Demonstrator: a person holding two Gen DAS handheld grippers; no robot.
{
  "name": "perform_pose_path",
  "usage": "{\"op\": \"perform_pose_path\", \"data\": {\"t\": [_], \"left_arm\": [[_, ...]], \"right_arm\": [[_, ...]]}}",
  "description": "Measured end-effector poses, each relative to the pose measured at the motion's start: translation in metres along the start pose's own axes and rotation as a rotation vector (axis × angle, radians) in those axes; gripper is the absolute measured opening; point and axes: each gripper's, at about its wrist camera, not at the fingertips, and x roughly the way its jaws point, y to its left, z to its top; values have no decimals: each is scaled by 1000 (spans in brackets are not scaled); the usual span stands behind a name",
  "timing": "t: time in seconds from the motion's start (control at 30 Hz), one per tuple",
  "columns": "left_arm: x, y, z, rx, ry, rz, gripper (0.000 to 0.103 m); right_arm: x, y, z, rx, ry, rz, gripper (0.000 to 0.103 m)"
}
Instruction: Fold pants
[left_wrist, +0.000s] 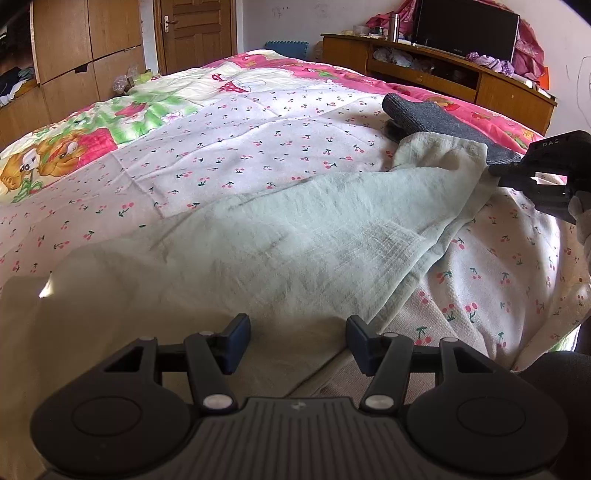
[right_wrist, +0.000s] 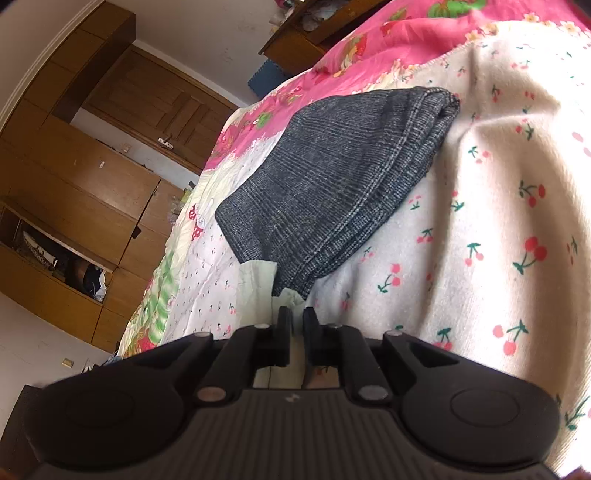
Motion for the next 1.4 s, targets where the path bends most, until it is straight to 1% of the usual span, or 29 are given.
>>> {"op": "perform_pose_path", "data": {"t": [0.03,0.07,0.13,0.2,0.27,0.33,0.4,0.5,0.53,0.6,0.67,0.73,0.77,0.8,0.83,0.87,0.9,1.0,1.1,1.17,1.2,1.27,1.33,1.4], "left_arm": [[0,1,0,-6,-3,0,70],[0,3,0,-12,-6,-1,70],[-1,3,-1,-17,-8,2,70],[-2,2,-2,-20,-8,2,70],[-2,2,-3,-15,-8,0,70],[-2,3,-3,-13,-6,-1,70],[-2,5,-2,-19,-6,-2,70],[-2,9,-2,-29,-13,-2,70],[-1,10,-2,-32,-14,-3,70],[0,11,-3,-37,-15,-5,70],[0,11,-3,-37,-14,-3,70],[0,10,-3,-41,-14,-2,70],[0,11,-3,-45,-14,-3,70],[-1,11,-3,-49,-14,-3,70],[-1,11,-4,-50,-13,-3,70],[-2,11,-4,-48,-12,-1,70],[-3,12,-5,-46,-11,-1,70],[-3,13,-6,-44,-8,-6,70],[-1,13,-6,-41,-10,-6,70],[0,12,-6,-38,-8,-4,71],[0,12,-5,-36,-7,-3,71],[0,12,-5,-33,-8,-3,71],[0,13,-5,-33,-7,-6,71],[1,13,-5,-36,-5,-8,71]], "right_arm": [[2,1,-2,-3,6,0,31],[3,1,-3,-3,5,2,42],[6,0,-5,24,-18,38,43],[9,-2,-5,63,-47,57,44],[15,2,-5,69,-57,52,45],[20,10,-4,44,-56,15,45],[17,18,-7,-16,-54,-51,47],[-3,19,-10,-67,-98,-127,47],[-11,19,-9,-67,-119,-122,47],[-20,22,-9,-66,-133,-84,47],[-13,29,-8,-85,-100,-53,47],[5,31,-6,-80,-67,-63,47],[16,31,-5,-67,-58,-62,45],[23,29,-4,-53,-52,-58,40],[27,28,-3,-26,-39,-46,10],[28,26,-2,10,-20,-19,4],[24,26,-3,29,-23,8,4],[4,28,-6,32,-50,56,4],[-3,12,-5,102,-61,71,4],[1,8,-3,102,-56,46,4],[3,9,-3,83,-47,54,4],[5,9,-7,53,-20,30,4],[4,5,-8,59,1,35,4],[6,10,-6,-19,-4,-35,5]]}}
